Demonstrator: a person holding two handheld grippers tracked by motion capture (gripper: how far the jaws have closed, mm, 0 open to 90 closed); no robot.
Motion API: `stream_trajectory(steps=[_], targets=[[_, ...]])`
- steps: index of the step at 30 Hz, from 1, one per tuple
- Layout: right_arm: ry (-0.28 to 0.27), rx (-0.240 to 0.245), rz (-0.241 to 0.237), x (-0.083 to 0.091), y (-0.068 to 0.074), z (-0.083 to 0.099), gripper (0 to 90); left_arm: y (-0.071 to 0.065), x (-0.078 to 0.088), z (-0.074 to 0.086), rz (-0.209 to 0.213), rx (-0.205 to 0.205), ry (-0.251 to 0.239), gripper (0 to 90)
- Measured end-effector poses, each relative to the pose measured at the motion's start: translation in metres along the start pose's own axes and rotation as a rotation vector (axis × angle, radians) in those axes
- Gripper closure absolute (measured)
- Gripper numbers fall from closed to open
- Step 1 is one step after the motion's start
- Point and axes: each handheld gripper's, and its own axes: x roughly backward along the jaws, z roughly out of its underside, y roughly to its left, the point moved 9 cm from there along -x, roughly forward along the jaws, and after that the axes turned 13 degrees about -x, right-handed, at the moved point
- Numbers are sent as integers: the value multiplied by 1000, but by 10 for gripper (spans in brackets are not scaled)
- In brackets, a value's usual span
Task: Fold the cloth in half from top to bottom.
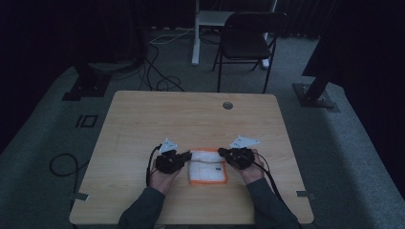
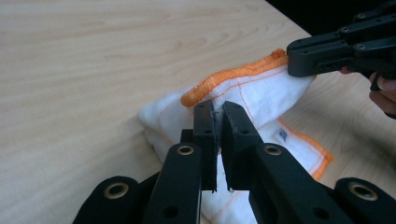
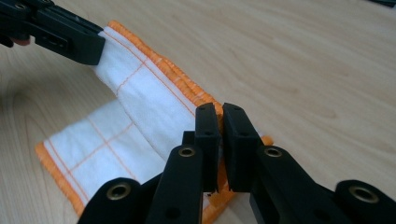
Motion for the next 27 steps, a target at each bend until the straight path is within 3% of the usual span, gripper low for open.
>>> stream_trajectory(steps=[7,16,19,27], targets=[[34,-13,-3,-4,-1,17,856,-7,-5,19,12,14,35,852],[44,-20,-11,-3,1,24,855,-10,-4,27,15,15,56,838],[47,-18,-10,-3,1,26,855,-8,1,24,8,31,26,750],[45,-21,-14,-2,2,26,855,1,9,6,-10,50,-31,667]])
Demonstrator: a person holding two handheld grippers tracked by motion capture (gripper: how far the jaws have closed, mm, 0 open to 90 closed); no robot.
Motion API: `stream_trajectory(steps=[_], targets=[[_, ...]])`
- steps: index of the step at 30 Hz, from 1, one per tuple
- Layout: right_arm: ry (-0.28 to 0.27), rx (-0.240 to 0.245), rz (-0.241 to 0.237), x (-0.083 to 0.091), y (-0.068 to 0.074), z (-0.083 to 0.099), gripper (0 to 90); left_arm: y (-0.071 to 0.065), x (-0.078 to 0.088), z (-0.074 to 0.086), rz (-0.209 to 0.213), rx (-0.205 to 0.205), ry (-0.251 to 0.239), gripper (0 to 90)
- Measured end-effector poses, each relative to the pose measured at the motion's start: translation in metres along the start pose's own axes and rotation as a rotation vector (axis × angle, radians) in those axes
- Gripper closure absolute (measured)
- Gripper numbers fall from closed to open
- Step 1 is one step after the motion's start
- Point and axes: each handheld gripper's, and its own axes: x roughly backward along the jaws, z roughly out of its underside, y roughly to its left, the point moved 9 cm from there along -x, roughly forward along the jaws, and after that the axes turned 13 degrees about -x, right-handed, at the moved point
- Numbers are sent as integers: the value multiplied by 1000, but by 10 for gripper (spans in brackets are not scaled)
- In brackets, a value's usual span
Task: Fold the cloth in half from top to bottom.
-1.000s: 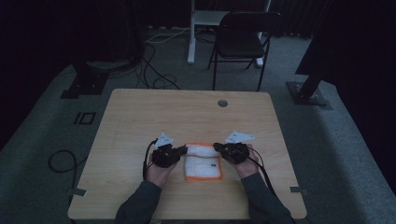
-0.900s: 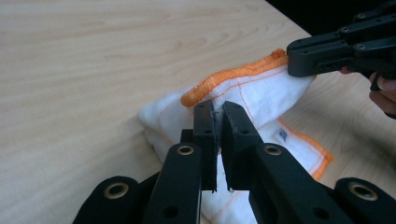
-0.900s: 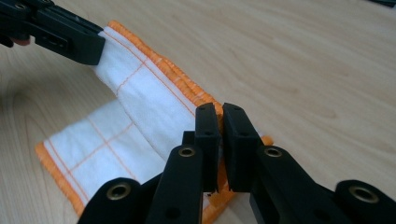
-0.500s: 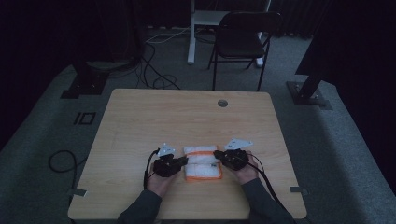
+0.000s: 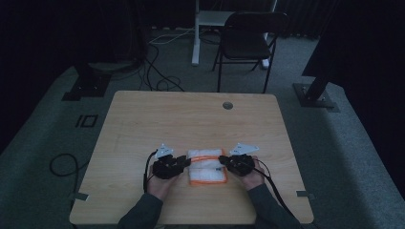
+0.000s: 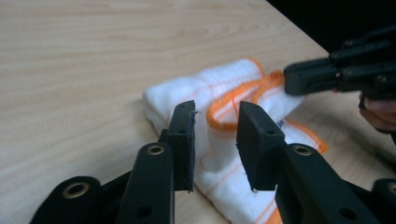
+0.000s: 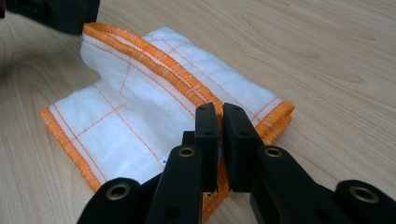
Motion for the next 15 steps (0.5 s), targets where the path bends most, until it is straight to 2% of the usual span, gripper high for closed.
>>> stream_trajectory(steps=[9,15], targets=[[0,2,-7,2,3,1,854,7,-5,-15,-17,-6,-5,638],[1,6,-15,5,5,5,853,4,-14,-15,-17,-15,13,637]])
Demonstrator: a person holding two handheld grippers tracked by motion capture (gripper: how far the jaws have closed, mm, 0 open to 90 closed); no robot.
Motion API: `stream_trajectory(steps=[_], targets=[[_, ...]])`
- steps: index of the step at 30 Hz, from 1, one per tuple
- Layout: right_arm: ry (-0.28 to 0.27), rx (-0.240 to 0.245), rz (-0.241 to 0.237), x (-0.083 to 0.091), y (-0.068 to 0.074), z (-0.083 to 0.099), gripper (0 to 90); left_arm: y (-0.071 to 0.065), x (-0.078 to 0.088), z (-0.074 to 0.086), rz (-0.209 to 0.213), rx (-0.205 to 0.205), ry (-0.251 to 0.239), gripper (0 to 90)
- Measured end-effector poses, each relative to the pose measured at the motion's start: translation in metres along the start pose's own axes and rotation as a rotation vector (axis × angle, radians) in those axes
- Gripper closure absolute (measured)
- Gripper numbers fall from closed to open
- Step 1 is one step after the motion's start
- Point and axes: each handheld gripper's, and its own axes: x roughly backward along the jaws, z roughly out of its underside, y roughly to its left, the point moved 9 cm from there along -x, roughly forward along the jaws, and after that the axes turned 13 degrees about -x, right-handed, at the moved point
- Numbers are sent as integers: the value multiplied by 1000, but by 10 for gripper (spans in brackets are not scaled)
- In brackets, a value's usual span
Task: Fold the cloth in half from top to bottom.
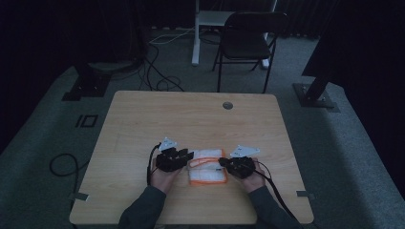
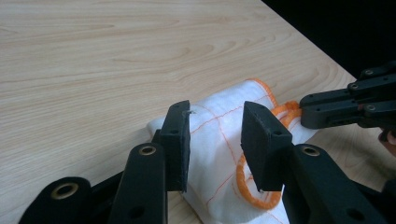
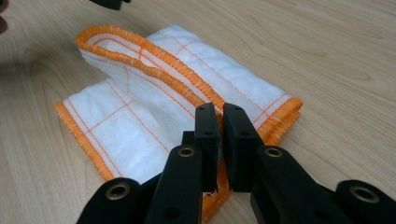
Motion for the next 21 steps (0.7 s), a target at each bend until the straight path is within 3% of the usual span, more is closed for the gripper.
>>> stream_trajectory(steps=[16,21], targets=[[-13,2,-8,6,2,0,844,-4,-6,12,2,-9,38,640],[-42,-10,-19,13,1,-4,808,-9,-4,18,12,-16,44,637]])
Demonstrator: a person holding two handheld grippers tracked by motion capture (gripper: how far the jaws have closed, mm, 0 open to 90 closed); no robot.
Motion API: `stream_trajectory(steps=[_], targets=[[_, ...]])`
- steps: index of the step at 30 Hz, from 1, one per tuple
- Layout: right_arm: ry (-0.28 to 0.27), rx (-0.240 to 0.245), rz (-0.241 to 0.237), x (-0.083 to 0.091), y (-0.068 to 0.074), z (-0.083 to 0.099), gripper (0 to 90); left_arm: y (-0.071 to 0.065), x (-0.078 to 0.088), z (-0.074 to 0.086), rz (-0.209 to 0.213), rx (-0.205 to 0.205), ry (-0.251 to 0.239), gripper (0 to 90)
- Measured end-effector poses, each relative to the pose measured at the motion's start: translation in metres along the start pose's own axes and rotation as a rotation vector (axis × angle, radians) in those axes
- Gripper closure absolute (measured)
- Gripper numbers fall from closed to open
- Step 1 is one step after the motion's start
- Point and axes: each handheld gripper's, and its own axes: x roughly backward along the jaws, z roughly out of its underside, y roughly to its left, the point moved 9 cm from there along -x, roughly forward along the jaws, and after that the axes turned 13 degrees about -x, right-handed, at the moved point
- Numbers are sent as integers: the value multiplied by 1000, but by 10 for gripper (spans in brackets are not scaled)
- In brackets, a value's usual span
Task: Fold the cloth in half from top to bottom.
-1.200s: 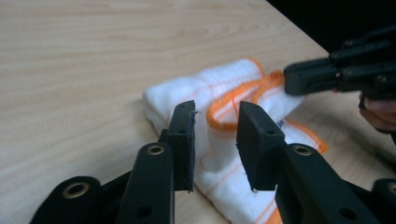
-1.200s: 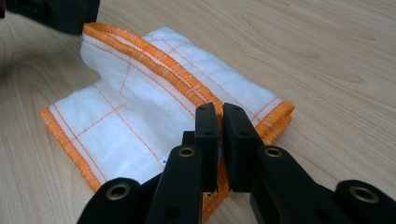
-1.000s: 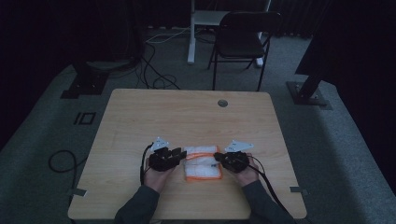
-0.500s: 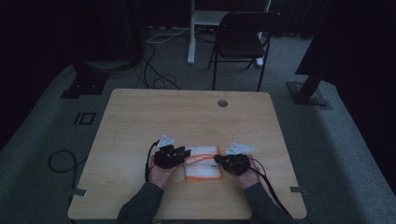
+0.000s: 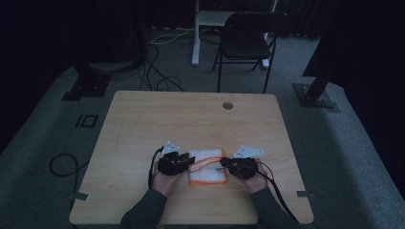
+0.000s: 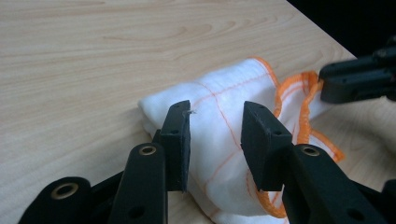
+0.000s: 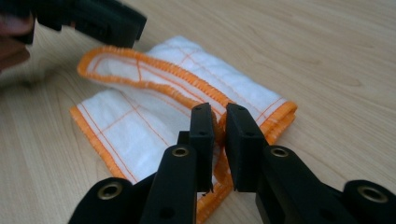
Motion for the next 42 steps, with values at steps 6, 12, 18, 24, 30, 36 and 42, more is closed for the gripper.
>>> stream_trajectory(steps=[6,12,18,24,30,36,42], targets=[[-48,-9,14,8,-5,-7,764,-8,1,13,-12,-29,21,635],[-71,-30,29,12,-12,-10,763,-14,2,24,-19,-56,45,632],[-59,-34,33,9,-15,-8,760,-18,7,33,-20,-66,50,628],[-55,-52,49,8,-23,-5,758,-13,15,35,-41,-72,37,617],[-48,-72,82,6,-36,0,759,3,27,36,-93,-67,27,613],[-48,-102,100,7,-47,4,761,29,38,42,-165,-36,32,614],[-50,-128,112,9,-57,6,765,52,48,48,-215,-2,40,611]])
